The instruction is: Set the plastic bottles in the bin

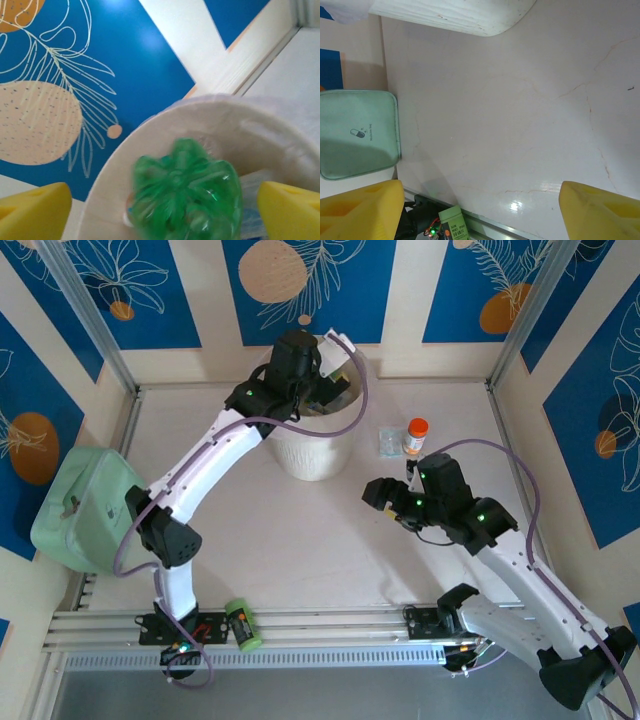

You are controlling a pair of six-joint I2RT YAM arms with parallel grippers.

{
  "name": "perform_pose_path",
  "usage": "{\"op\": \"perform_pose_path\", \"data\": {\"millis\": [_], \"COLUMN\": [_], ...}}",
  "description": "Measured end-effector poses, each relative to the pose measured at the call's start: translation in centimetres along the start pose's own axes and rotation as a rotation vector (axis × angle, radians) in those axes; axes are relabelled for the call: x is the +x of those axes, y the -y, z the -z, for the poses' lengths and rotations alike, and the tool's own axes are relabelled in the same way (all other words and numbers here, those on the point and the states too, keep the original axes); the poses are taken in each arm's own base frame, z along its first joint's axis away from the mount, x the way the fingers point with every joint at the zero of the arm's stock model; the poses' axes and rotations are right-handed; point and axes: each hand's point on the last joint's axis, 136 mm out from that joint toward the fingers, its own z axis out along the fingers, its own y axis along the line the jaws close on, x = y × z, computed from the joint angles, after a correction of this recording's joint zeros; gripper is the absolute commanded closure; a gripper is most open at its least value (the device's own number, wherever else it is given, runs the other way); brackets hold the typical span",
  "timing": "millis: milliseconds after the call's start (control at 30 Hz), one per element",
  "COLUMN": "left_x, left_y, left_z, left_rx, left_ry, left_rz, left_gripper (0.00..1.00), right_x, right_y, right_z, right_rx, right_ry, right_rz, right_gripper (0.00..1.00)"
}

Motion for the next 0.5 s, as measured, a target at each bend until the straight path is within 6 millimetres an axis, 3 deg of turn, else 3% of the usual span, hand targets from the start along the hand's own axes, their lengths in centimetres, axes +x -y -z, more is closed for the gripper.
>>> {"op": "perform_pose_path", "data": {"millis": [133, 267, 367, 500], "left_x": [1.0, -0.2, -1.1, -1.8], "left_y": [0.1, -1.2, -3.2, -6.9], "left_z": [-0.9, -0.2, 1.6, 6.8], "left_rx": [-0.024, -0.084, -0.145, -0.219], "left_ry": [-0.012, 0.020, 0.040, 0.066], "left_rz": [-0.009, 0.014, 0.084, 0.262], "left_gripper": [0.00, 0.00, 0.00, 0.00], "right_x": [-0.1, -0.5, -1.5, -3.4], "right_y": [0.0, -0.5, -1.2, -2.2], "right_z": [0.1, 0.9, 2.1, 4.1], "right_rx": [0.004, 0.006, 0.003, 0.024], "right_ry": [0.002, 0.017, 0.052, 0.126], "right_rz": [-0.001, 0.004, 0.021, 0.070], "right_gripper": [0.18, 0.18, 0.17, 0.14]}}
